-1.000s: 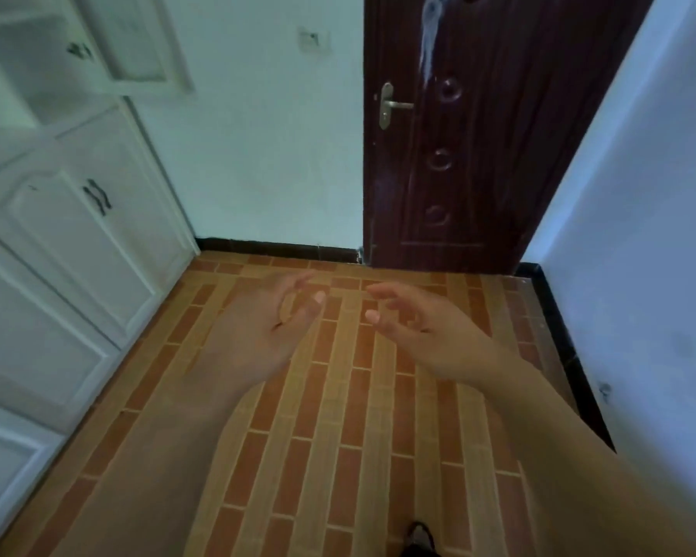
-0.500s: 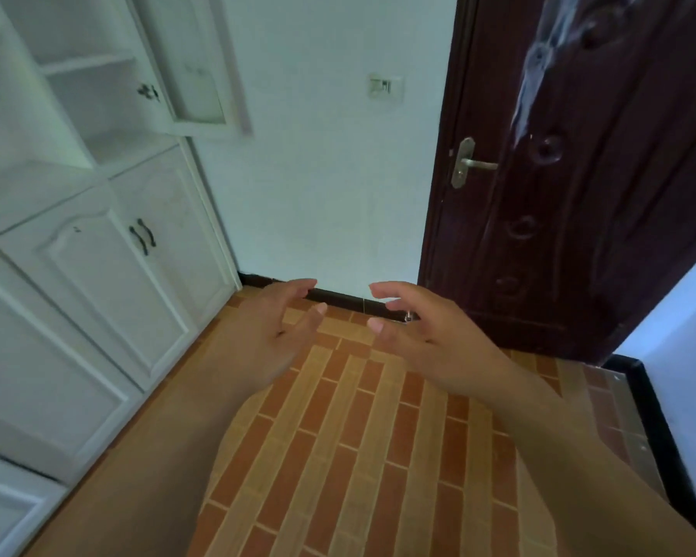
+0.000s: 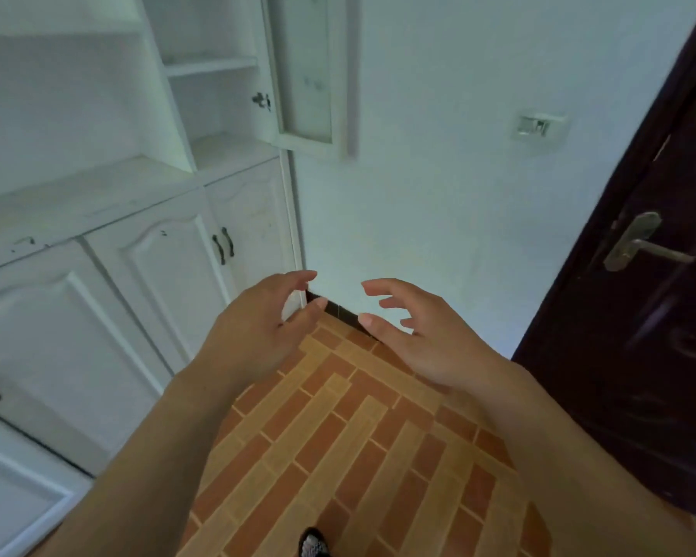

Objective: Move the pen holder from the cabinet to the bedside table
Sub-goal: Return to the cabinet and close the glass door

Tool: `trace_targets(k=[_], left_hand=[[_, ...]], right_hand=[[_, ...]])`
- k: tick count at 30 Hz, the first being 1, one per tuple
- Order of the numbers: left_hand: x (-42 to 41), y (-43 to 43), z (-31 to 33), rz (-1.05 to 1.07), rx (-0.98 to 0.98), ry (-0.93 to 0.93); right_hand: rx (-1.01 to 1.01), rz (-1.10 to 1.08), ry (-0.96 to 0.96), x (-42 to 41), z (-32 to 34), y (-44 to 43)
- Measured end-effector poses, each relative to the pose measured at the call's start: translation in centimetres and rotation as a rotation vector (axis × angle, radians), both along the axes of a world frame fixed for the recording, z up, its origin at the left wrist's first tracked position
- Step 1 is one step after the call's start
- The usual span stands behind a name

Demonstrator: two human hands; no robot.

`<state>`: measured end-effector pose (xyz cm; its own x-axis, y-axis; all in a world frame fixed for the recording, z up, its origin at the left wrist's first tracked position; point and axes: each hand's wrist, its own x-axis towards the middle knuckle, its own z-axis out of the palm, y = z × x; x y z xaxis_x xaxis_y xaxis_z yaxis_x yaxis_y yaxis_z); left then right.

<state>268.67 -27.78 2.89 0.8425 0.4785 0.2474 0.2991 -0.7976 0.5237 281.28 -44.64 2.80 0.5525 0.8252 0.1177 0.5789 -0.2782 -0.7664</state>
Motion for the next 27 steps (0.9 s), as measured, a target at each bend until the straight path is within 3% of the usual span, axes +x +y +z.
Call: trace_targets(k=[10,19,27], left_hand=[[11.6,18.2,3.8,0.028,0.092,-0.023],[22.1,29.0,4.5,0.047,0.096,-0.034],[35.6,37.8,5.4,0.047,0.121,-0.073]], right_hand=[[0.057,0.016,-0.079,12.2,2.8,19.2],[0.109,-0.005,-0.091,22.3,3.2,30.9],[0.170,0.012,-0.119,36.0,4.1,40.4]])
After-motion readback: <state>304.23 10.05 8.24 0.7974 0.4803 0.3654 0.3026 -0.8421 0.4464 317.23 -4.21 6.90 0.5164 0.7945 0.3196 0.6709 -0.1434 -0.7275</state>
